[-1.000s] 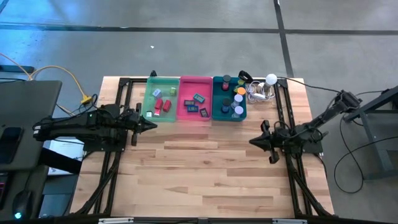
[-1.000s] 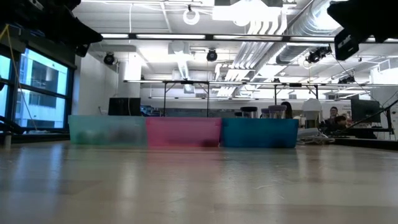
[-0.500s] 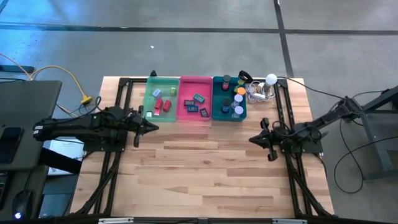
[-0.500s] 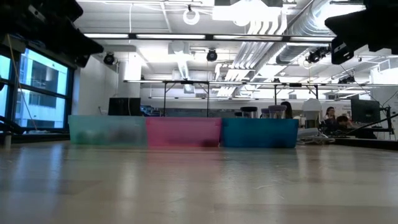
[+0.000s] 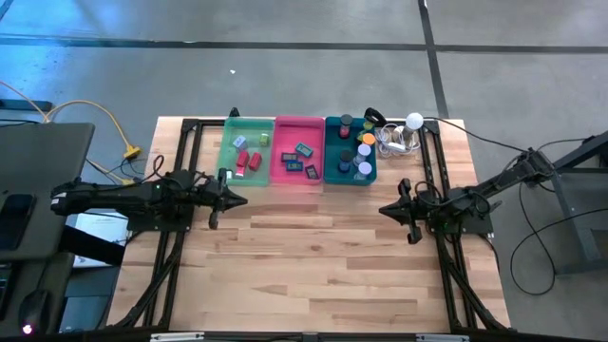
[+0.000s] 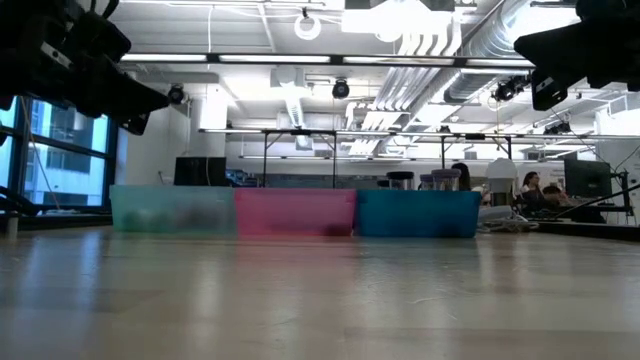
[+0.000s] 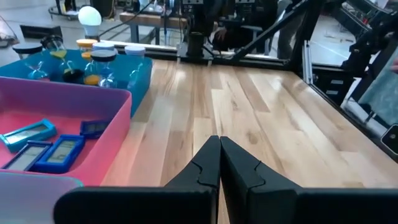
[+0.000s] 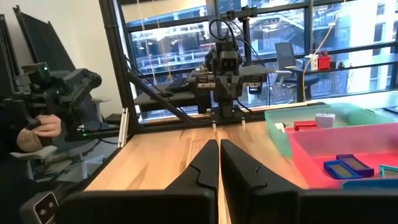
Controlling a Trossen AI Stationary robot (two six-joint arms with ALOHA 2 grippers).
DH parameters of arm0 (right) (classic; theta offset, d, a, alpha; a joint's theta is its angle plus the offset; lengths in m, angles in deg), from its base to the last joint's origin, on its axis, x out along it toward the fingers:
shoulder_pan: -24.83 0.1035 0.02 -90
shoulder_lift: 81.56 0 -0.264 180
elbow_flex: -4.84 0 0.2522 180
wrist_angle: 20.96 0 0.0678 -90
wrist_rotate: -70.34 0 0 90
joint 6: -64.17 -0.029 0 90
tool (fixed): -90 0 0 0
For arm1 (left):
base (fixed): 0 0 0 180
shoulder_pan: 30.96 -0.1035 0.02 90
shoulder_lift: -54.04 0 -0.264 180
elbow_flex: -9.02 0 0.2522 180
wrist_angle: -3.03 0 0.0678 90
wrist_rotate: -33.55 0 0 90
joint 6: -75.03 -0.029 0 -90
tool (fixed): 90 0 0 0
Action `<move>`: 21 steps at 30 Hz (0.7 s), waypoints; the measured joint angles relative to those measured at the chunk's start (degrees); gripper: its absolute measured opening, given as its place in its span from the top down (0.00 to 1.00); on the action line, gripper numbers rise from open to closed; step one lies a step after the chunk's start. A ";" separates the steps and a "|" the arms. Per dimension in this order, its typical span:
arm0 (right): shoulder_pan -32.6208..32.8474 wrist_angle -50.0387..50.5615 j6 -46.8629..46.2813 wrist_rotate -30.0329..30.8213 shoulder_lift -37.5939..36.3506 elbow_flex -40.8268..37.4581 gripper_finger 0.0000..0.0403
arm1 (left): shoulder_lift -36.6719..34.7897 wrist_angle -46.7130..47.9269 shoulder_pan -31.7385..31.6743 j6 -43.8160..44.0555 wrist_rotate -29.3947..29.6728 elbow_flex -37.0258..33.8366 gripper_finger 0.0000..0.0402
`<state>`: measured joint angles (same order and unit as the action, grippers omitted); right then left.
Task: Pick & Place Office items
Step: Return to Home Position
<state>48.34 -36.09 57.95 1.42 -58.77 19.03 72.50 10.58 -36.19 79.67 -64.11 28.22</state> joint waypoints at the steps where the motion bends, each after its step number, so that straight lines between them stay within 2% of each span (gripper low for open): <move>1: 0.00 0.03 0.30 0.00 0.00 0.00 0.99 | 0.00 -0.96 0.00 -0.09 0.00 -0.70 1.00; 6: 0.00 1.65 0.30 -0.04 0.00 -0.02 0.99 | 0.05 -6.35 -0.15 -0.29 0.31 -4.63 1.00; 15: 0.00 3.53 0.42 -0.04 0.02 -0.11 0.99 | 0.37 -6.19 -1.16 -0.30 -5.00 -4.82 1.00; 21: 0.00 3.69 0.42 -0.04 0.02 -0.11 0.99 | 0.39 -6.10 -1.16 -0.33 -5.46 -4.93 1.00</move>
<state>48.34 -32.39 58.37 1.37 -58.75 18.92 72.89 4.48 -37.35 79.35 -69.58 23.29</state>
